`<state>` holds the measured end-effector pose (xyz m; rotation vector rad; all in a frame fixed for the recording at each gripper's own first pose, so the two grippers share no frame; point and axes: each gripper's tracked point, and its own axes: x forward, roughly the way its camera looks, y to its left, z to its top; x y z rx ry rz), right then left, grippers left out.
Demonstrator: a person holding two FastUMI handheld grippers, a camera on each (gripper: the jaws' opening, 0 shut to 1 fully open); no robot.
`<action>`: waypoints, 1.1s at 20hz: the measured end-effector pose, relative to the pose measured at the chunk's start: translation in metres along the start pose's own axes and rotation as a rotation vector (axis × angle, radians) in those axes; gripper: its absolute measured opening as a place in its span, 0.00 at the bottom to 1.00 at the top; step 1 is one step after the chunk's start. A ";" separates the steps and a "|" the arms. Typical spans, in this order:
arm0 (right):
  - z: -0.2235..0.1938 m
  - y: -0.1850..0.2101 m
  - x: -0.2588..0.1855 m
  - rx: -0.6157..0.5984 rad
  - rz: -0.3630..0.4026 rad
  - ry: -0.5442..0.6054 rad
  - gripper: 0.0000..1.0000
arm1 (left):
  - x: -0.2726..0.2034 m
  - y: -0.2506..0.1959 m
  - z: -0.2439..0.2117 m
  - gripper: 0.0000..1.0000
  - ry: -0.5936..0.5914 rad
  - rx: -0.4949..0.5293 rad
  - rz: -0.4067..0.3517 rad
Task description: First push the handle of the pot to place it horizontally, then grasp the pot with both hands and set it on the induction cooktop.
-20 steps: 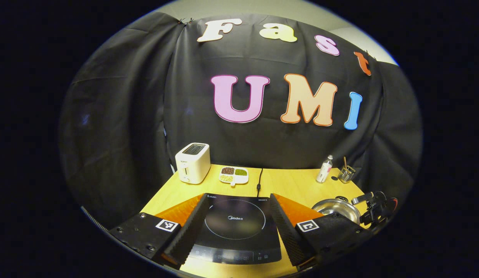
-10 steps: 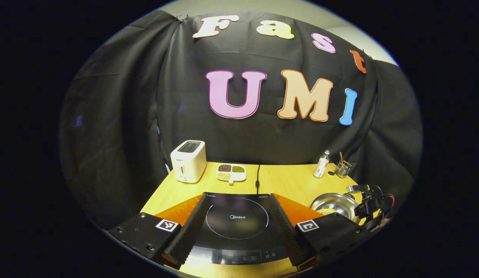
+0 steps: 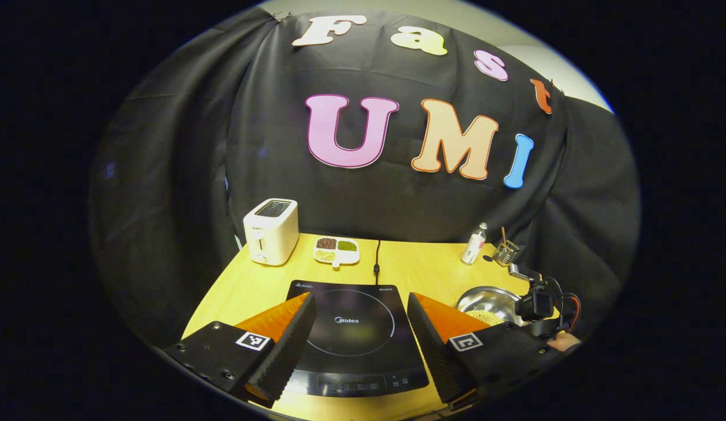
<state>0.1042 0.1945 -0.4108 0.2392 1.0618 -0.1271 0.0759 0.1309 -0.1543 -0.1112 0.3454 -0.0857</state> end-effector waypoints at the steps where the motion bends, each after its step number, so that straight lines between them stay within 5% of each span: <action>1: 0.004 0.003 0.001 0.000 0.001 -0.004 0.04 | 0.000 -0.002 -0.002 0.95 0.000 -0.003 -0.007; 13: 0.009 0.011 -0.033 -0.029 0.078 -0.040 0.06 | -0.005 0.002 -0.016 0.95 0.026 -0.036 -0.032; 19: 0.014 -0.022 -0.059 0.015 0.076 -0.075 0.27 | -0.007 -0.005 -0.030 0.96 0.069 -0.055 -0.076; 22: 0.022 -0.049 -0.067 0.038 0.060 -0.091 0.64 | -0.007 -0.016 -0.036 0.96 0.084 -0.051 -0.111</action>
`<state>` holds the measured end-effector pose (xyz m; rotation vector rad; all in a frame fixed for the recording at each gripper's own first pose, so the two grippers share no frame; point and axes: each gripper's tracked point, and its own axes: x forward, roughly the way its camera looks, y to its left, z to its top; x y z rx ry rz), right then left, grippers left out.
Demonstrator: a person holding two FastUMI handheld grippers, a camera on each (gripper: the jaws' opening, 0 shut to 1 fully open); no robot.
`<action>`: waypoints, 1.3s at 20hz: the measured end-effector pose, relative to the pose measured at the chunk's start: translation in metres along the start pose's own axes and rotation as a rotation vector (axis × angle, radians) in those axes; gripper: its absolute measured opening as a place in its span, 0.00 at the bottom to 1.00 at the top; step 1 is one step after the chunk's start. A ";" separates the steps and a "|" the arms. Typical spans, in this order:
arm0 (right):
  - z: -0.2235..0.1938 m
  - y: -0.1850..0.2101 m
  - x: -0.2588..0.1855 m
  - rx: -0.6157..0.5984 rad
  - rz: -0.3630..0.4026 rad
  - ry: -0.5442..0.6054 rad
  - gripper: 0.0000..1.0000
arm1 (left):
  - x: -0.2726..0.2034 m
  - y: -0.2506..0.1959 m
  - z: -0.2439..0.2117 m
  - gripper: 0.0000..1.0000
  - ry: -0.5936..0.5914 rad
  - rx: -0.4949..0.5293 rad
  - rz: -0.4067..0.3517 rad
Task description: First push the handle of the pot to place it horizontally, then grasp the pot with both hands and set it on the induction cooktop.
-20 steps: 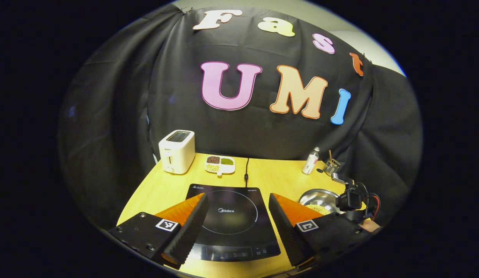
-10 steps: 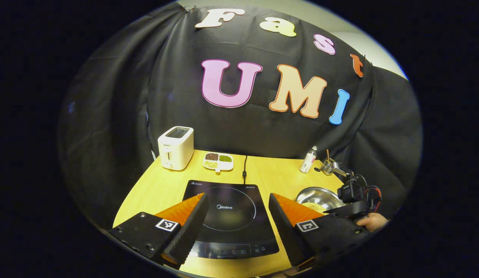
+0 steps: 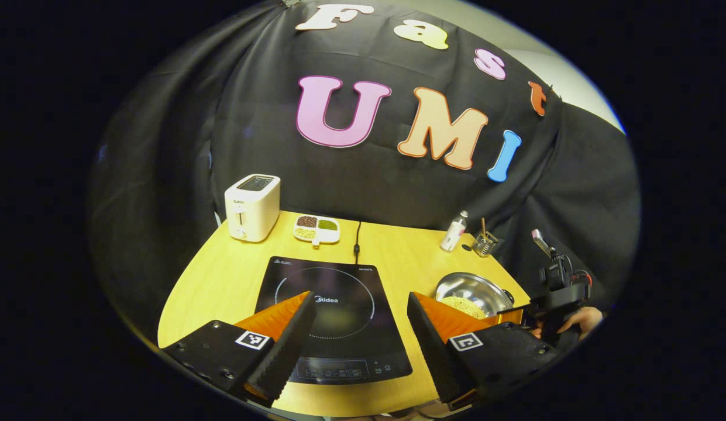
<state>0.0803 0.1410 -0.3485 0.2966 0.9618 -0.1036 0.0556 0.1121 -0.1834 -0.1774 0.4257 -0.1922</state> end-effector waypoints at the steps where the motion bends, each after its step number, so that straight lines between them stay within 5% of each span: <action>1: 0.002 -0.007 -0.007 0.004 -0.013 -0.001 0.79 | 0.002 -0.003 -0.003 0.96 0.008 0.003 -0.007; 3: 0.005 -0.025 -0.013 0.009 -0.037 -0.014 1.00 | 0.005 -0.010 -0.007 0.96 0.030 -0.001 -0.023; 4: 0.009 -0.033 -0.016 0.012 -0.045 -0.018 0.94 | 0.009 -0.014 -0.010 0.95 0.044 -0.008 -0.032; 6: 0.016 -0.051 -0.021 0.018 -0.061 -0.014 1.00 | 0.016 -0.023 -0.019 0.96 0.084 -0.017 -0.043; 7: 0.019 -0.058 -0.023 0.020 -0.065 -0.010 0.94 | 0.021 -0.027 -0.025 0.96 0.107 -0.012 -0.041; 9: 0.029 -0.073 -0.022 0.021 -0.065 0.002 1.00 | 0.029 -0.037 -0.032 0.96 0.144 0.003 -0.037; 10: 0.033 -0.080 -0.021 0.022 -0.062 0.012 0.94 | 0.035 -0.044 -0.035 0.95 0.162 0.008 -0.037; 13: 0.052 -0.102 -0.015 0.019 -0.053 0.032 1.00 | 0.052 -0.069 -0.041 0.95 0.197 0.000 -0.041; 18: 0.087 -0.141 0.005 -0.017 -0.029 0.079 0.94 | 0.086 -0.110 -0.070 0.95 0.314 -0.032 -0.041; 24: 0.117 -0.181 0.039 -0.062 0.004 0.165 1.00 | 0.122 -0.132 -0.127 0.96 0.495 -0.106 0.008; 26: 0.121 -0.189 0.049 -0.073 0.019 0.203 0.94 | 0.133 -0.135 -0.140 0.96 0.535 -0.132 0.029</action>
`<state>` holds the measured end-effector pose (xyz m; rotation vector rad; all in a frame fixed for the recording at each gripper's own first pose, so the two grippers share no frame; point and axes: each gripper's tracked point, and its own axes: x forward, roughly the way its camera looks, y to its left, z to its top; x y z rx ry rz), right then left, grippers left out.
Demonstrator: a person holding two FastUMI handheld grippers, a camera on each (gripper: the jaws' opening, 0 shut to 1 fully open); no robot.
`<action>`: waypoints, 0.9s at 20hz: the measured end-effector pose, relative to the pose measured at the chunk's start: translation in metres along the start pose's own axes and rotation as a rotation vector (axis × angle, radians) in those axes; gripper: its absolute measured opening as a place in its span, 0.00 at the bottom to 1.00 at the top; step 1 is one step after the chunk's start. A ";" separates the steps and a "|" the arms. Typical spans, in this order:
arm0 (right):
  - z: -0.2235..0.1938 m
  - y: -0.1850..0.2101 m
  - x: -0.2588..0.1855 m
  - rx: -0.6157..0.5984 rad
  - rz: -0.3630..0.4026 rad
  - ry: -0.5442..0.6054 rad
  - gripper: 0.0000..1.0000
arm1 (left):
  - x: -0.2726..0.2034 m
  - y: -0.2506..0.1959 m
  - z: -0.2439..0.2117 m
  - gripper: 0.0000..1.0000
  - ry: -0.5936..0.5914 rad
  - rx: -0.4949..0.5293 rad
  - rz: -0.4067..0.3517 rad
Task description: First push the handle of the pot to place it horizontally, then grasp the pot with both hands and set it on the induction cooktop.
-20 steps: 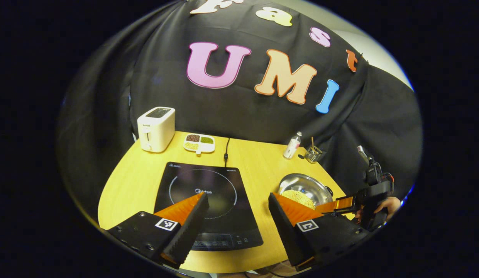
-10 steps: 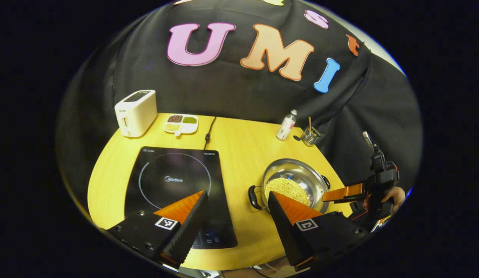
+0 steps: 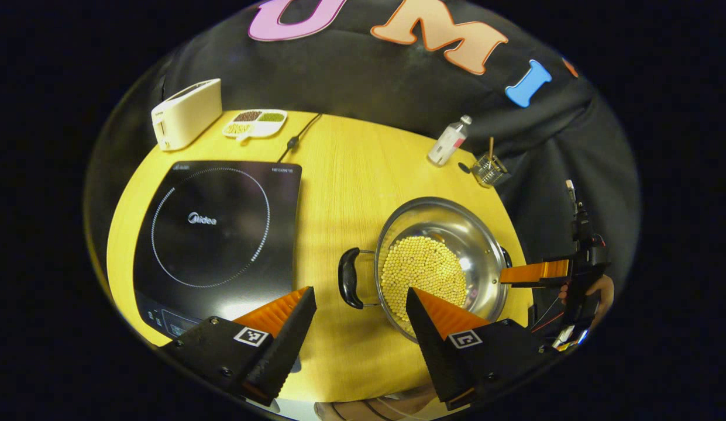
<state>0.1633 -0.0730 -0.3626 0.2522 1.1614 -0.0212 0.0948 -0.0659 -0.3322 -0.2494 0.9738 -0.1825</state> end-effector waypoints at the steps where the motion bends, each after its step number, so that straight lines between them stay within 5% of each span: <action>1: 0.003 -0.003 0.005 -0.004 0.016 0.017 0.94 | 0.008 -0.001 -0.002 0.96 0.018 -0.013 0.007; 10: 0.022 -0.005 0.039 -0.029 0.107 0.093 0.92 | 0.053 -0.007 -0.010 0.93 0.145 -0.021 0.035; 11: 0.023 -0.006 0.044 -0.034 0.110 0.097 0.98 | 0.056 -0.006 -0.010 0.92 0.156 -0.022 0.034; 12: 0.024 -0.006 0.047 -0.040 0.113 0.101 0.89 | 0.059 -0.005 -0.010 0.97 0.164 -0.023 0.035; 13: 0.024 -0.006 0.049 -0.046 0.119 0.108 0.89 | 0.062 -0.002 -0.009 0.85 0.171 -0.024 0.040; 18: 0.023 -0.001 0.063 -0.040 0.171 0.141 0.77 | 0.076 0.003 -0.012 0.82 0.224 -0.047 0.037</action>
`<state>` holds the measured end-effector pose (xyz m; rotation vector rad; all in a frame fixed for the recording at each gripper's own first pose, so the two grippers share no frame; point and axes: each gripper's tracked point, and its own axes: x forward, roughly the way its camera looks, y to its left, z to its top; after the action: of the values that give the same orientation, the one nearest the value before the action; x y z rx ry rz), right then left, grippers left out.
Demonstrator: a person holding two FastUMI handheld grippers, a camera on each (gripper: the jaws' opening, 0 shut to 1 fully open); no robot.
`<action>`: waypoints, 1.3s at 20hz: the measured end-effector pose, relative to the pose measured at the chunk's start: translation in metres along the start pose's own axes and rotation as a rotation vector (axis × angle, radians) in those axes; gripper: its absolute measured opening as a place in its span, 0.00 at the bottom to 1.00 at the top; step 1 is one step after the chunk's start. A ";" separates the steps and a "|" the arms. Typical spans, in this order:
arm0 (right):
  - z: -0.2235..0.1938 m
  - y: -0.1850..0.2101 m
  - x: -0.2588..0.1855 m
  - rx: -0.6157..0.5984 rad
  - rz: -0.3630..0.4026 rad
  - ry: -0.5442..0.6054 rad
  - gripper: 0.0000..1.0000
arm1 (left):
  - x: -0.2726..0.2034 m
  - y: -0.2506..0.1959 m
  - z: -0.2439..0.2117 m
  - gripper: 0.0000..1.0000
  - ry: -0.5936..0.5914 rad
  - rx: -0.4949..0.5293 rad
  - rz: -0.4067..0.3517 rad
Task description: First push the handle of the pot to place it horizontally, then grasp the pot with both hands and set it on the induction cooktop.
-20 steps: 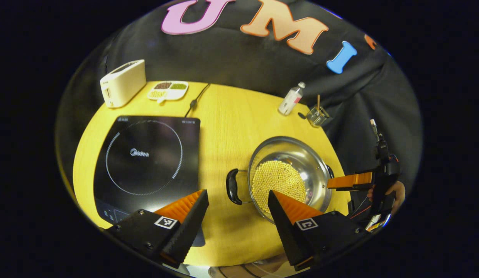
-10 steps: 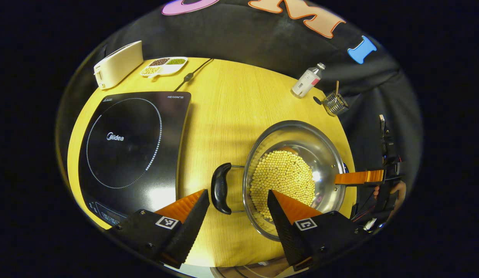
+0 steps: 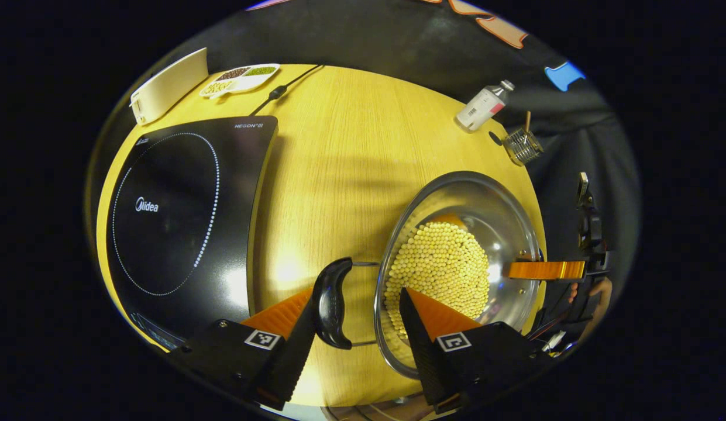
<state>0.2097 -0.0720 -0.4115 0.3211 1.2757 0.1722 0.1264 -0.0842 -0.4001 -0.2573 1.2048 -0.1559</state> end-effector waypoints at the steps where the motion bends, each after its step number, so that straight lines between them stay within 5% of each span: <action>1: -0.002 -0.001 0.000 0.008 0.003 0.016 0.75 | 0.004 0.004 -0.001 0.81 0.008 -0.005 0.008; 2: -0.003 0.001 0.004 0.004 0.012 0.030 0.62 | 0.002 0.008 0.000 0.75 0.014 -0.011 0.024; 3: -0.004 0.001 0.003 -0.001 0.019 0.038 0.63 | 0.008 0.010 -0.002 0.64 0.024 -0.027 0.031; 6: -0.002 0.003 0.001 -0.032 0.045 0.019 0.48 | 0.003 0.008 -0.001 0.59 0.035 -0.066 0.017; 18: -0.025 -0.001 -0.035 -0.036 0.054 0.019 0.54 | -0.023 -0.010 -0.021 0.55 0.040 -0.074 -0.036; 26: -0.068 0.005 -0.057 -0.051 0.068 0.054 0.48 | -0.065 -0.011 -0.055 0.54 0.040 -0.070 -0.018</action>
<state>0.1283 -0.0751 -0.3751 0.3180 1.3123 0.2729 0.0520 -0.0840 -0.3569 -0.3283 1.2492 -0.1354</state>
